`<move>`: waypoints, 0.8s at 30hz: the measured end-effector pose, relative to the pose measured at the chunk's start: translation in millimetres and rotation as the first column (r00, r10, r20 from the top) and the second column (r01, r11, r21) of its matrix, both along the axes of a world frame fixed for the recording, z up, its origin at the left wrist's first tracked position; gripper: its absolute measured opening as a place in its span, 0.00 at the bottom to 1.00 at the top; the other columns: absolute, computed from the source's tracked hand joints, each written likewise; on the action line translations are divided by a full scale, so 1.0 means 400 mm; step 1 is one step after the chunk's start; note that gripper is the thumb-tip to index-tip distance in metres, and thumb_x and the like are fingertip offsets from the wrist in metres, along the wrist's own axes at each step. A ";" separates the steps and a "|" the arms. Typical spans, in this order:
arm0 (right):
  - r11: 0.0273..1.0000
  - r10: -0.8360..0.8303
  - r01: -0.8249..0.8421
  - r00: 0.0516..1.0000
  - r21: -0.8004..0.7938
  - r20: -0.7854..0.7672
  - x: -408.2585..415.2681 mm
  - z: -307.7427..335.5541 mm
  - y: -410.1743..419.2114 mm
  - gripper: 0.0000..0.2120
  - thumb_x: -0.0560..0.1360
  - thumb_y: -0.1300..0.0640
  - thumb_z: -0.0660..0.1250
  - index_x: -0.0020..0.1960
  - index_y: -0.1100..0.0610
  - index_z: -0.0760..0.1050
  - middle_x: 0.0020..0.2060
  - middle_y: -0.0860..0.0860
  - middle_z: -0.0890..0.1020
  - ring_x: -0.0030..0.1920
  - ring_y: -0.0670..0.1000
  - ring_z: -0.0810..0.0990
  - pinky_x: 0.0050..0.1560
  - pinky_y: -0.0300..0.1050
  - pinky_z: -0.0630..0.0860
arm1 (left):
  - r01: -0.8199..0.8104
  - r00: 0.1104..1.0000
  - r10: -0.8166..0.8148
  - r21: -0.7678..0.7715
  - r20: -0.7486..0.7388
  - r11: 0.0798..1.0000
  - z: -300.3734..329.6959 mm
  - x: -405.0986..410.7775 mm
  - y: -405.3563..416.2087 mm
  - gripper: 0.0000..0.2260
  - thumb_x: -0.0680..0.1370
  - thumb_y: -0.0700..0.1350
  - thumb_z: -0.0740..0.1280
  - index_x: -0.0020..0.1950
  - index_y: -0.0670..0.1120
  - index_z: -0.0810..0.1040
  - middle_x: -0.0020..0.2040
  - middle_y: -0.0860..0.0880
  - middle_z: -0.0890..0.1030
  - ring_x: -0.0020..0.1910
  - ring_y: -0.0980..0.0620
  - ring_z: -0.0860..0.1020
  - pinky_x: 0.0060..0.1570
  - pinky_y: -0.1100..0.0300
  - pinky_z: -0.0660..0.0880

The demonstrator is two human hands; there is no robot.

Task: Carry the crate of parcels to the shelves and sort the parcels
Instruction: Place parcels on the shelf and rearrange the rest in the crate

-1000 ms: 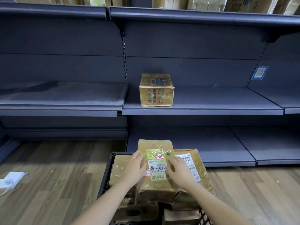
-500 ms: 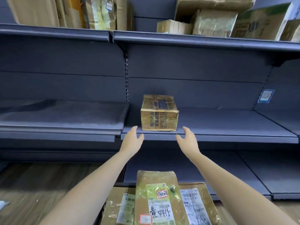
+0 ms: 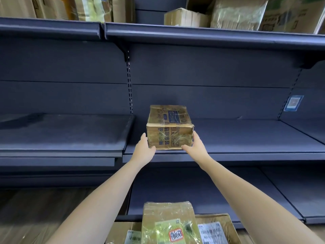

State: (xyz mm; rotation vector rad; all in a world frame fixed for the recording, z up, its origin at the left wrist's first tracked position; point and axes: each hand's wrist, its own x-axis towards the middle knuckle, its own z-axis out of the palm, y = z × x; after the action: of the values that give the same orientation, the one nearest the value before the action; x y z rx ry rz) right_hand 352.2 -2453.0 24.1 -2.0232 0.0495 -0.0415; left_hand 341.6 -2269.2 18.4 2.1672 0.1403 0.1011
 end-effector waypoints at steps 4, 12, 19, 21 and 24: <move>0.998 -0.031 0.036 0.995 0.053 -0.094 0.019 -0.004 0.009 0.38 0.75 0.56 0.67 0.77 0.53 0.50 0.68 0.54 0.64 0.70 0.58 0.66 0.68 0.53 0.66 | -0.029 1.000 0.029 -0.065 -0.001 0.997 0.006 0.007 -0.008 0.30 0.80 0.39 0.61 0.78 0.42 0.49 0.72 0.46 0.69 0.60 0.50 0.72 0.52 0.61 0.66; 0.964 -0.115 0.135 0.988 0.231 -0.100 0.049 0.016 -0.028 0.40 0.76 0.62 0.65 0.78 0.59 0.43 0.77 0.56 0.56 0.75 0.57 0.60 0.72 0.52 0.59 | 0.039 0.999 -0.039 -0.023 -0.013 0.999 0.034 -0.007 -0.025 0.30 0.80 0.40 0.60 0.78 0.45 0.49 0.75 0.44 0.62 0.73 0.45 0.63 0.65 0.56 0.65; 0.982 -0.072 0.077 0.997 0.171 -0.038 0.061 0.007 -0.037 0.31 0.75 0.64 0.64 0.75 0.55 0.59 0.71 0.56 0.65 0.64 0.55 0.71 0.54 0.45 0.74 | 0.084 0.996 -0.085 -0.093 -0.005 0.992 0.021 0.001 -0.028 0.20 0.79 0.37 0.60 0.70 0.48 0.65 0.59 0.51 0.76 0.51 0.52 0.73 0.39 0.65 0.70; 0.983 -0.082 0.080 0.997 0.167 0.004 0.051 -0.002 -0.035 0.24 0.76 0.63 0.64 0.71 0.56 0.64 0.67 0.55 0.69 0.59 0.53 0.73 0.51 0.44 0.74 | 0.061 0.998 -0.061 -0.124 0.008 0.990 0.013 -0.001 -0.026 0.18 0.79 0.36 0.60 0.68 0.47 0.66 0.57 0.50 0.77 0.51 0.51 0.75 0.40 0.65 0.70; 0.980 -0.085 0.070 0.994 0.187 0.073 0.023 -0.010 -0.033 0.18 0.80 0.62 0.60 0.69 0.56 0.64 0.59 0.50 0.74 0.58 0.52 0.74 0.56 0.45 0.73 | 0.037 0.997 -0.027 -0.138 0.074 0.990 0.007 -0.017 -0.028 0.20 0.79 0.37 0.59 0.70 0.48 0.64 0.60 0.49 0.77 0.50 0.52 0.77 0.41 0.65 0.71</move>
State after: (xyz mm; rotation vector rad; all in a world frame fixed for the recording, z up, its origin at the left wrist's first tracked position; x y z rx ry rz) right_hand 361.3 -2466.3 20.3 -1.8324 0.0779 -0.1624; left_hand 334.6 -2280.3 21.3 2.0229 0.0688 0.1464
